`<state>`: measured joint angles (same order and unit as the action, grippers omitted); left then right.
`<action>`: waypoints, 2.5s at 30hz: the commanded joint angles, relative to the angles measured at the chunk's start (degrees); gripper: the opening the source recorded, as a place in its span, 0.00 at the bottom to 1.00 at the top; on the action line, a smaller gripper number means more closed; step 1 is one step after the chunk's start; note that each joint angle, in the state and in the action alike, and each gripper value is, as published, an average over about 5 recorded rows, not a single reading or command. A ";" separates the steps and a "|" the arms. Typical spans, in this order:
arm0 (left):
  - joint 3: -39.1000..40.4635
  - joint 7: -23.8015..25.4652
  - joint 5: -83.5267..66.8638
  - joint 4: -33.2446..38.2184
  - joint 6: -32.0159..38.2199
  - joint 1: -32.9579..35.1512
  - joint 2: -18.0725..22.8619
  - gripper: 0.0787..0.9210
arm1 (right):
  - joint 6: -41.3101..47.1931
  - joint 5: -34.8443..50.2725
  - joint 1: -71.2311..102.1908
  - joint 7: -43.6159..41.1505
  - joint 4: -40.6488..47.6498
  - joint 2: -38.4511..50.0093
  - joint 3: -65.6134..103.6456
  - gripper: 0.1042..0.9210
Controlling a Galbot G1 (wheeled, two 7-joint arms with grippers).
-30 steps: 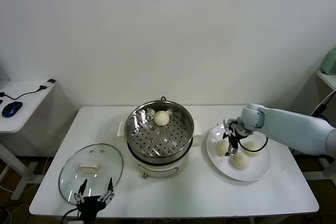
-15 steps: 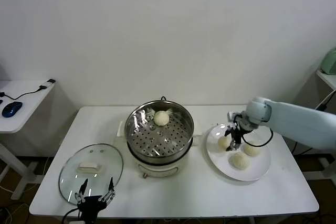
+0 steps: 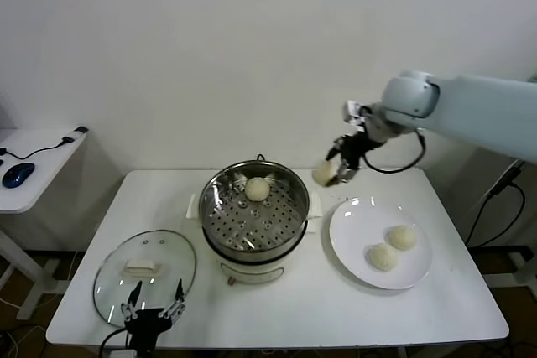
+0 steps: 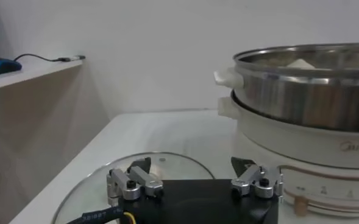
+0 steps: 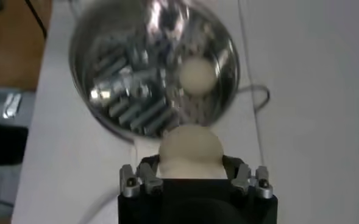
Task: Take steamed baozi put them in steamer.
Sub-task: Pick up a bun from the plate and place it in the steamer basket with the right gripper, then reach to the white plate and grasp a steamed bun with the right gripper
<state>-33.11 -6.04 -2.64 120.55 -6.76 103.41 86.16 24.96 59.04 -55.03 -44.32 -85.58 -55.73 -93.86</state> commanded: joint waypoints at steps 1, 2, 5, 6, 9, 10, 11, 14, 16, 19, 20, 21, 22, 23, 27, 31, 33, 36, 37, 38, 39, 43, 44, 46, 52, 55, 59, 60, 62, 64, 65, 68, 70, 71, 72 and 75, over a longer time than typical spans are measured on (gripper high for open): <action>-0.04 0.06 -0.07 0.40 -0.12 -0.07 -0.12 0.88 | 6.88 12.94 1.14 9.65 -5.37 -16.87 2.90 0.73; -0.05 0.07 -0.07 0.41 -0.12 -0.13 -0.10 0.88 | 7.29 11.94 2.88 10.37 -4.27 -18.26 2.92 0.73; -0.04 0.12 -0.07 0.36 -0.12 -0.31 -0.01 0.88 | 8.12 8.23 7.91 12.00 0.19 -21.27 2.90 0.73; -0.03 0.14 -0.07 0.33 -0.13 -0.36 0.02 0.88 | 8.29 7.13 9.51 12.44 1.84 -22.14 2.94 0.73; -0.05 0.17 -0.09 0.24 -0.13 -0.44 0.01 0.88 | 8.41 4.72 14.03 13.41 6.90 -24.39 3.48 0.72; -0.07 0.17 -0.10 0.17 -0.12 -0.46 -0.03 0.88 | 8.38 3.89 15.40 13.57 8.62 -25.09 3.72 0.72; -0.11 0.17 -0.13 0.07 -0.12 -0.50 -0.08 0.88 | 8.34 3.13 16.59 13.65 10.33 -25.81 3.91 0.73; -0.26 0.17 -0.24 -0.30 -0.09 -0.64 -0.27 0.88 | 8.10 1.31 19.41 13.83 14.94 -27.68 4.19 0.73; -0.34 0.17 -0.36 -0.45 -0.06 -0.70 -0.42 0.88 | 8.02 0.58 20.67 13.91 17.11 -28.52 4.33 0.73; -0.41 0.16 -0.48 -0.60 -0.04 -0.76 -0.64 0.88 | 8.02 -0.21 21.86 13.85 18.79 -29.16 4.37 0.72; -0.42 0.16 -0.50 -0.65 -0.04 -0.81 -0.69 0.88 | 8.01 -0.41 22.19 13.84 19.09 -29.27 4.37 0.73; -0.42 0.17 -0.50 -0.68 -0.05 -0.86 -0.71 0.88 | 8.00 -0.58 22.47 13.83 19.31 -29.33 4.41 0.73; -0.41 0.17 -0.50 -0.69 -0.07 -0.92 -0.72 0.88 | 8.01 -0.67 22.70 13.86 19.42 -29.36 4.45 0.73; -0.40 0.19 -0.50 -0.68 -0.10 -0.98 -0.72 0.88 | 8.03 -0.71 22.88 13.89 19.44 -29.38 4.49 0.73; -0.29 0.23 -0.51 -0.57 -0.30 -1.22 -0.70 0.88 | 8.06 -1.10 23.46 14.65 19.50 -29.49 4.82 0.73; -0.26 0.17 -0.41 -0.53 -0.16 -1.18 -0.69 0.88 | 7.57 -1.31 23.26 14.34 19.06 -28.98 6.03 0.82; -0.28 0.15 -0.38 -0.39 -0.08 -1.01 -0.71 0.88 | 6.80 -1.44 22.05 13.14 18.17 -28.24 6.29 0.86; -0.31 0.13 -0.36 -0.06 -0.05 -0.78 -0.72 0.88 | 4.15 -2.19 17.93 9.43 16.26 -26.00 5.53 0.88; -0.32 0.13 -0.35 0.10 -0.05 -0.71 -0.70 0.88 | 2.82 -2.49 15.96 7.70 15.43 -24.87 4.88 0.88; -0.33 0.13 -0.34 0.25 -0.05 -0.65 -0.68 0.88 | 1.21 -2.64 13.56 5.68 14.55 -23.46 3.92 0.88; -0.34 0.14 -0.33 0.41 -0.05 -0.56 -0.65 0.88 | -0.55 -2.49 11.14 3.62 13.63 -21.84 2.82 0.88; -0.27 0.12 -0.15 0.84 0.09 -0.16 -0.48 0.88 | -7.19 -1.34 1.98 -5.85 10.37 -11.65 -1.59 0.88; -0.23 0.12 -0.10 0.89 0.14 -0.10 -0.42 0.88 | -8.38 -1.58 -0.07 -8.32 9.72 -8.54 -2.71 0.88; -0.15 0.12 -0.04 0.93 0.19 -0.05 -0.28 0.88 | -10.54 -3.19 -4.17 -12.56 8.04 -2.24 -5.83 0.88; 0.01 0.19 -0.01 0.68 0.11 -0.33 -0.23 0.88 | -12.48 -16.02 -11.75 -15.33 -2.39 15.22 -18.55 0.88; 0.09 0.19 0.00 0.51 0.11 -0.41 -0.19 0.88 | -11.81 -22.27 -8.93 -13.66 -5.42 21.58 -21.70 0.88; 0.17 0.16 0.13 0.39 0.21 -0.17 -0.11 0.88 | -9.69 -27.53 0.60 -10.07 -5.30 26.49 -18.80 0.88; 0.17 0.15 0.17 0.39 0.23 -0.10 -0.09 0.88 | -9.10 -28.35 3.37 -9.23 -4.90 27.12 -17.02 0.88; 0.10 0.14 0.20 0.45 0.21 -0.01 -0.04 0.88 | -7.89 -29.84 9.36 -7.87 -3.94 27.89 -12.52 0.88; 0.04 0.14 0.23 0.55 0.13 0.04 0.07 0.88 | -7.04 -31.63 15.34 -6.87 -2.63 27.95 -7.95 0.88; 0.02 0.14 0.25 0.60 0.08 0.06 0.13 0.88 | -6.56 -32.36 18.08 -6.33 -1.86 27.69 -5.78 0.88; 0.06 0.13 0.28 0.71 0.01 0.11 0.29 0.88 | -5.35 -34.06 25.18 -4.93 0.73 26.41 0.22 0.88; 0.10 0.12 0.29 0.72 0.00 0.13 0.38 0.88 | -4.59 -34.75 29.02 -4.03 2.36 25.45 3.60 0.88; 0.12 0.13 0.30 0.72 0.00 0.14 0.44 0.88 | -4.28 -35.06 30.53 -3.60 3.12 24.91 4.89 0.88; 0.12 0.14 0.30 0.71 -0.02 0.16 0.47 0.88 | -3.98 -35.23 31.76 -3.22 3.78 24.32 6.01 0.88; 0.08 0.16 0.33 0.52 0.01 0.20 0.48 0.88 | -3.42 -35.61 33.71 -2.57 5.31 22.61 7.79 0.88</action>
<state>-33.04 -5.89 -2.34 121.19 -6.72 103.60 86.60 19.72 29.53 -36.19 -49.32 -83.52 -34.99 -96.39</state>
